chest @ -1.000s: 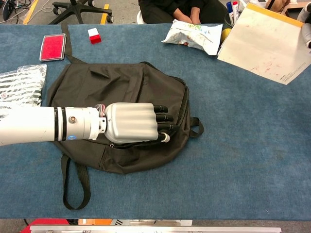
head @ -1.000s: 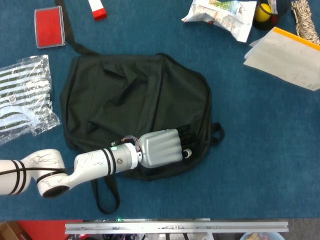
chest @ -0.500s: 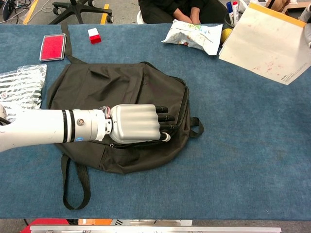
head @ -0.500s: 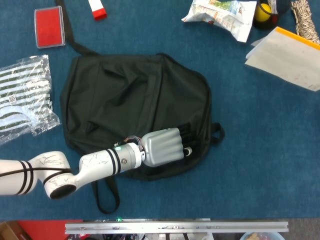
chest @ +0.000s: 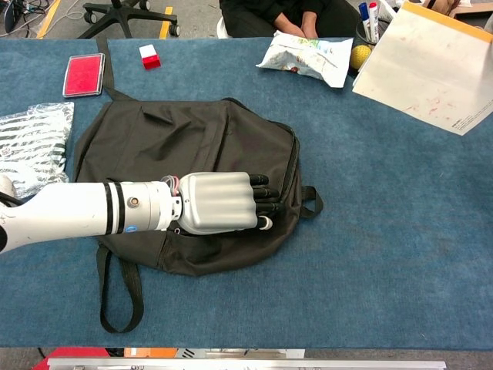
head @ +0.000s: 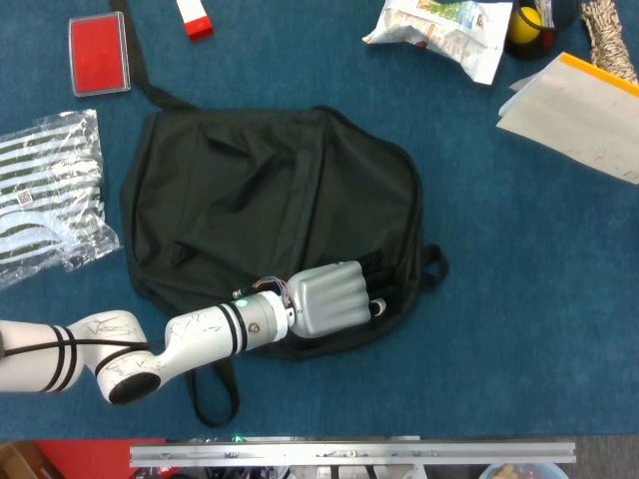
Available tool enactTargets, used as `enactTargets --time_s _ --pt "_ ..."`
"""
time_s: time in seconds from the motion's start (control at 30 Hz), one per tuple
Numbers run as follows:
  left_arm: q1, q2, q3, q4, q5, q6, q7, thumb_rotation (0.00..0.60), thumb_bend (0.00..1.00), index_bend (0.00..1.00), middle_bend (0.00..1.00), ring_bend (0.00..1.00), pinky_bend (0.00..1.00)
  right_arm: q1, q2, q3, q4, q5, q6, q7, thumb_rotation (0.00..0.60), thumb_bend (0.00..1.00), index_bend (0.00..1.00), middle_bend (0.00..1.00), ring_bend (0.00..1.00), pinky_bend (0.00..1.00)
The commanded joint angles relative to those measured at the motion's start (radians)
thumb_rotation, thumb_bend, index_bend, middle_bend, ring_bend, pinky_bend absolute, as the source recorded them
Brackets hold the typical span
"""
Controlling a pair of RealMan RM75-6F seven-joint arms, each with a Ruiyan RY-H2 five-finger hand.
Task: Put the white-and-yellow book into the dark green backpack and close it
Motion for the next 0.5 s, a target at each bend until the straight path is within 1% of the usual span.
enactTargets --time_s 0.03,0.27,0.5 --pt "-0.004 -0.012 0.004 0.013 -0.007 0.012 0.01 0.6 0.21 0.21 0.06 0.07 0.13 -0.001 0.001 0.0 0.0 0.0 0.0 0.0 0.6 0.57 0.76 0.61 0.55 0.63" --pt "-0.008 -0.031 0.015 0.056 -0.014 0.048 0.07 0.6 0.21 0.22 0.06 0.07 0.13 -0.003 0.0 0.001 0.0 0.0 0.001 0.004 0.6 0.57 0.76 0.61 0.55 0.63" --pt "0.006 -0.026 0.023 0.079 -0.032 0.103 0.114 0.6 0.21 0.34 0.14 0.09 0.13 -0.004 -0.002 0.001 0.0 -0.001 0.0 0.009 0.6 0.57 0.76 0.61 0.55 0.63"
